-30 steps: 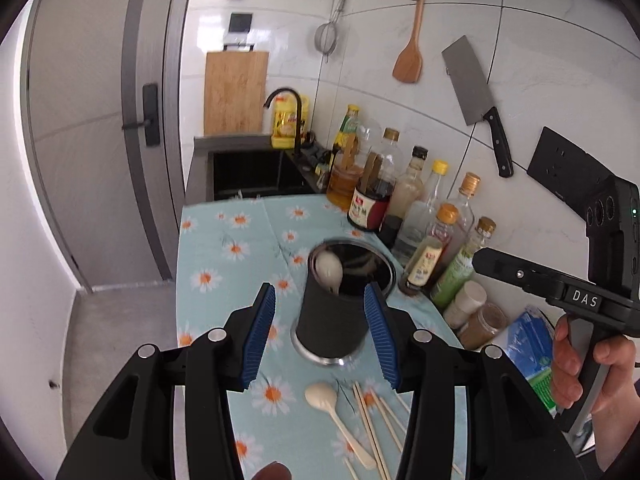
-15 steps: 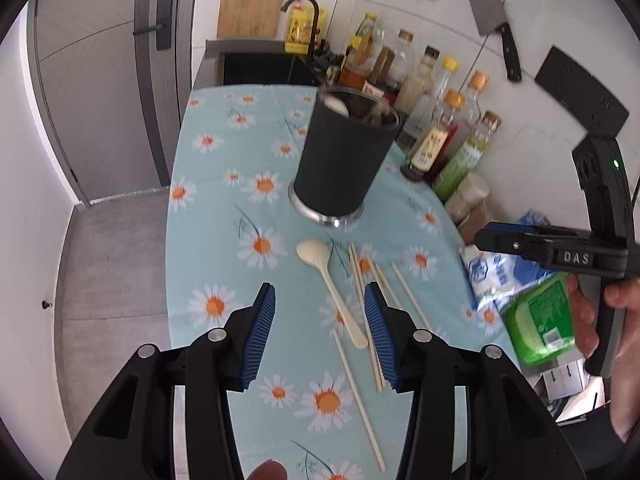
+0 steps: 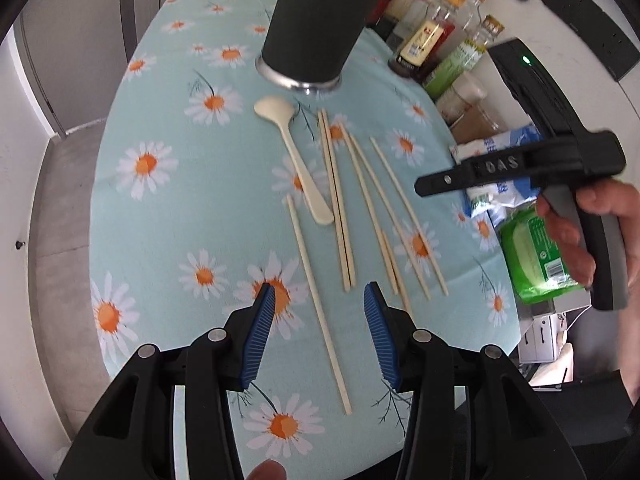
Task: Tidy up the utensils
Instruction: 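Grasp a single chopstick with the right tool while the left tool grasps another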
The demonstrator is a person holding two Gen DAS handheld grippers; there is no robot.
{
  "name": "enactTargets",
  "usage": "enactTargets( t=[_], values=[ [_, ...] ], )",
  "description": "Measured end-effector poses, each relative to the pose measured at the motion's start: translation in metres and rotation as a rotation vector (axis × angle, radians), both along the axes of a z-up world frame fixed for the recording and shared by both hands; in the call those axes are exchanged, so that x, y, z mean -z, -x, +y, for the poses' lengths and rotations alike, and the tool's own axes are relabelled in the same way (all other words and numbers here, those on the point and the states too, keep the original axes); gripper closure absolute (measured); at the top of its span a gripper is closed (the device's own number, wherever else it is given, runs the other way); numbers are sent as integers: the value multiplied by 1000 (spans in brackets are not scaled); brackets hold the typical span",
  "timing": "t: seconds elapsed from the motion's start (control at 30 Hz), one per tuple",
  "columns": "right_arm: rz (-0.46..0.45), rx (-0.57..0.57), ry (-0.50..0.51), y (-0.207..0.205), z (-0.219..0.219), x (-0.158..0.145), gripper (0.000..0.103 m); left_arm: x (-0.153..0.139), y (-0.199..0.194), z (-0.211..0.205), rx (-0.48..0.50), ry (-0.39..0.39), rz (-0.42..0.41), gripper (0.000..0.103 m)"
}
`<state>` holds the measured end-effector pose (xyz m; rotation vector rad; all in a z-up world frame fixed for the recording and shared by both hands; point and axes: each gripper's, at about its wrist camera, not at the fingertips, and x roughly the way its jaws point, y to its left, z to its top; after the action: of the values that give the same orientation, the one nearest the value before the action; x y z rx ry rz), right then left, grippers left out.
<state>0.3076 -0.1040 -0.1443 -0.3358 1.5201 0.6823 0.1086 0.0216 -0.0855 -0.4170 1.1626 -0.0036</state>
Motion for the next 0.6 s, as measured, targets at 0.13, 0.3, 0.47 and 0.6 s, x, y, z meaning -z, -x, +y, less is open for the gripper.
enactTargets(
  t=[0.13,0.3,0.47,0.6],
  values=[
    [-5,-14,68,-6,15,16,76,14,3,-2,-5,24,42,60],
    [-14,-50,132,-3,31,26,87,24,5,-5,-7,12,74,60],
    [-46,-69,195,-2,43,33,95,26,0,-6,-3,7,87,60],
    [-78,-79,207,3,51,36,97,24,-6,-11,3,-19,88,60]
  ],
)
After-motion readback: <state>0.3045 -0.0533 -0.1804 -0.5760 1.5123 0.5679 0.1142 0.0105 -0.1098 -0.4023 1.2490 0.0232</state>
